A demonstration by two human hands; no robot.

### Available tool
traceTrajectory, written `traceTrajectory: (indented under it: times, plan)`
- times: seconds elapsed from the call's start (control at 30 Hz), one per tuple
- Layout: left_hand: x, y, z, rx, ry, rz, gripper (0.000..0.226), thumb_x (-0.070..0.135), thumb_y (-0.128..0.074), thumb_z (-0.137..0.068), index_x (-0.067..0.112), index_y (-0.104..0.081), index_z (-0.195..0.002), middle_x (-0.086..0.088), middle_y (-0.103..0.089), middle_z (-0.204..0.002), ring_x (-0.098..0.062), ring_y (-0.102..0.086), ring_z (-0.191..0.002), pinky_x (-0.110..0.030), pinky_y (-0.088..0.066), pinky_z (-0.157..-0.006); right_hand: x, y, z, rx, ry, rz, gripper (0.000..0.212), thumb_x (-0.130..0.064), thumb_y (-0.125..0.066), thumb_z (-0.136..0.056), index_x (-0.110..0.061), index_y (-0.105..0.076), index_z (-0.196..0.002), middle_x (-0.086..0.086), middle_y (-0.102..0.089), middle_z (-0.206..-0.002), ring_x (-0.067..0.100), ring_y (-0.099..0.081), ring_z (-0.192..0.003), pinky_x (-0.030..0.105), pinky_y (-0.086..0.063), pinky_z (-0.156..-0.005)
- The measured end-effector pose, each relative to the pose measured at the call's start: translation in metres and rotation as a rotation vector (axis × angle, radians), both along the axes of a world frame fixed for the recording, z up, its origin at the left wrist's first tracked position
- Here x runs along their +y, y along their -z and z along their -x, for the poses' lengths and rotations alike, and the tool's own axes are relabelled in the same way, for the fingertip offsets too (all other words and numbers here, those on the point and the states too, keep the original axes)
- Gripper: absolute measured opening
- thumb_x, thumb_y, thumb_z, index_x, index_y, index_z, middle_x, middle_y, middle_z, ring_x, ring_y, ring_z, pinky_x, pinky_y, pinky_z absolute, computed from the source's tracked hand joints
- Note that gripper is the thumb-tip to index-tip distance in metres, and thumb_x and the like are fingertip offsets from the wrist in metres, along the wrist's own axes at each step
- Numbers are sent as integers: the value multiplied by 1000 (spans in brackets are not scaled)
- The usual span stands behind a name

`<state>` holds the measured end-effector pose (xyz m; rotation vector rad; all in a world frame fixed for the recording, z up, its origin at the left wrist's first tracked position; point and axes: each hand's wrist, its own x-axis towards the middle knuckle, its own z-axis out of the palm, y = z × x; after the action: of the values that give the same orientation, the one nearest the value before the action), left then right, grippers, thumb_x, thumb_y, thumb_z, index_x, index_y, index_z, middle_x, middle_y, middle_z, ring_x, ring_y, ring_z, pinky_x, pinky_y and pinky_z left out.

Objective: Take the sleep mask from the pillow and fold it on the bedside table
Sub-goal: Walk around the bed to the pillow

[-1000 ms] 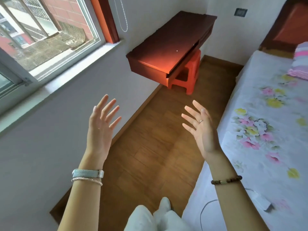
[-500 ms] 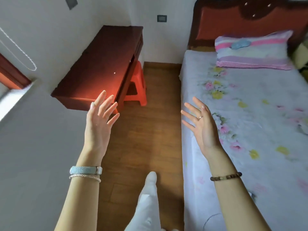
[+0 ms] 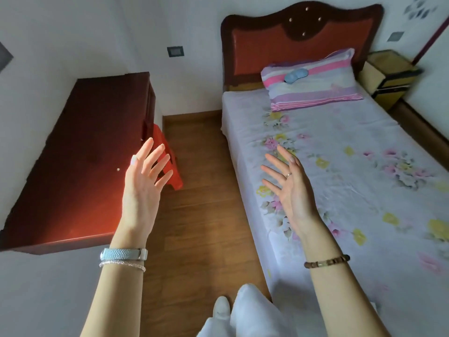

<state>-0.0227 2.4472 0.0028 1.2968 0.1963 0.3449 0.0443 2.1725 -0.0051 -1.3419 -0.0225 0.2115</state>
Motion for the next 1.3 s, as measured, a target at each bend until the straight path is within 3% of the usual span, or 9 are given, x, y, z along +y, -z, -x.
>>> traceTrajectory:
  times: [0.3, 0.47, 0.67, 0.93, 1.3]
  plan:
    - [9, 11, -120, 12, 56, -18, 59, 47, -24, -97, 24, -34, -150, -2, -45, -153, -20, -48, -137, -48, -36, -114, 10, 12, -113, 37, 70, -45, 53, -50, -40, -90, -33, -48, -140, -1, -59, -141, 17, -60, -126, 41, -47, -105]
    - [12, 15, -207, 20, 53, -37, 60, 49, -25, -96, 25, -36, -149, -1, -47, -151, -19, -49, -136, -47, -37, -113, 14, 17, -201, 24, 104, -66, 39, -42, -33, -101, -36, -49, -135, 0, -58, -141, 18, -59, -127, 43, -45, -107]
    - [17, 15, -294, 9, 52, -24, 56, 47, -25, -98, 25, -39, -148, -2, -49, -150, -20, -50, -135, -45, -40, -110, 20, 19, -289, 44, 104, -72, 37, -37, -27, -106, -36, -51, -134, -6, -62, -134, 15, -61, -124, 40, -46, -104]
    - [50, 18, -398, 31, 37, 1, 58, 48, -26, -98, 24, -37, -149, -1, -50, -149, -18, -52, -134, -41, -42, -108, 44, 24, -390, 107, 109, -56, 33, -35, -28, -107, -37, -53, -129, 2, -59, -140, 20, -59, -126, 41, -46, -104]
    - [123, 36, -596, 80, 192, 83, 57, 45, -26, -99, 18, -37, -149, -6, -47, -151, -22, -49, -135, -52, -33, -115, 108, 42, -551, 135, 239, -102, 29, -27, -35, -106, -36, -59, -119, -2, -63, -128, 20, -62, -118, 40, -48, -99]
